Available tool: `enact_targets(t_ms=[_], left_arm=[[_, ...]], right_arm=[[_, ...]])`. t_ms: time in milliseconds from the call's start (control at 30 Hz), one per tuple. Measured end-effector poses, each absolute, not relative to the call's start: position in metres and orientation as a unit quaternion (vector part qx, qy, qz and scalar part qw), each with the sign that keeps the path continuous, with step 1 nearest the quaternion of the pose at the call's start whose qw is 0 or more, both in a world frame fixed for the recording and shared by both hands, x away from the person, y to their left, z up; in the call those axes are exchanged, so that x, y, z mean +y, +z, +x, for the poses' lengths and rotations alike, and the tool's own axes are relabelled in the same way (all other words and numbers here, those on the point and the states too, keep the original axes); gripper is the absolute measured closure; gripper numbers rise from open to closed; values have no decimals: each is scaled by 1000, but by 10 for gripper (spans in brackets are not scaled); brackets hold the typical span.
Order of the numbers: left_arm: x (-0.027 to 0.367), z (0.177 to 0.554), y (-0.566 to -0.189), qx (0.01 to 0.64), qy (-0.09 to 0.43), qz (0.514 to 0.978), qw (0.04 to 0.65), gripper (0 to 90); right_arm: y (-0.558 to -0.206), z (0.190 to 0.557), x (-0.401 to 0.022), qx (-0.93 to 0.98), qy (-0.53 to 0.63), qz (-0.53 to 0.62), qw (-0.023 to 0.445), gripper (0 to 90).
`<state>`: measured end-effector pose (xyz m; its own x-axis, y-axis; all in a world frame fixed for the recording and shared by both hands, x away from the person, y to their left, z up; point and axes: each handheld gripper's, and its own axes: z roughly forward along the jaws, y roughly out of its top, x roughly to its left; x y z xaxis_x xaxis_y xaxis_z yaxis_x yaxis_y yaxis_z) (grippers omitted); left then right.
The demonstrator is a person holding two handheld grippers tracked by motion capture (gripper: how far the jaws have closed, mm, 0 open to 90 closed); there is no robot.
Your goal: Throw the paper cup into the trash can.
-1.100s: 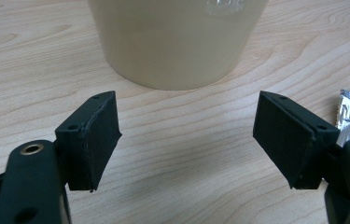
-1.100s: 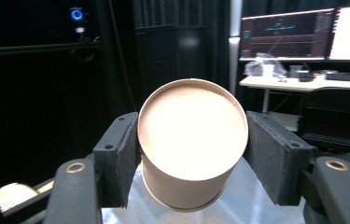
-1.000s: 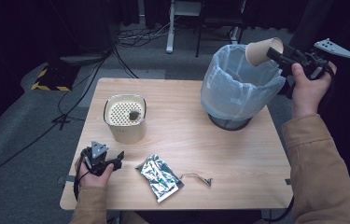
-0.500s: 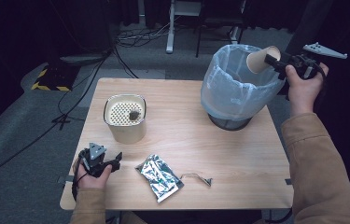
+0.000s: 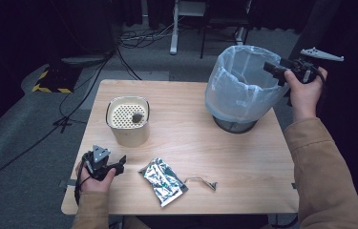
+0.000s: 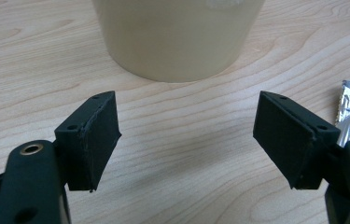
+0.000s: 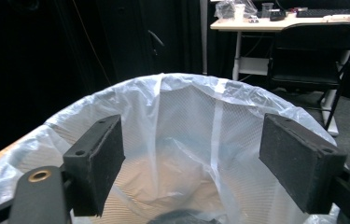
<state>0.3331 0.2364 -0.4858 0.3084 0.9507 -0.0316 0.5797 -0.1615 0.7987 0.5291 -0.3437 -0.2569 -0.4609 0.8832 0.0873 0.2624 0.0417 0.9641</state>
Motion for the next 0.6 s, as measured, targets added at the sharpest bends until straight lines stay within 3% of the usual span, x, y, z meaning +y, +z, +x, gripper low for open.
enact_targets(t_ms=[600], left_arm=[[234,335,-487,528,242,727,367,228]], right_arm=[[-237,470,-314,693,570,354,263,252]])
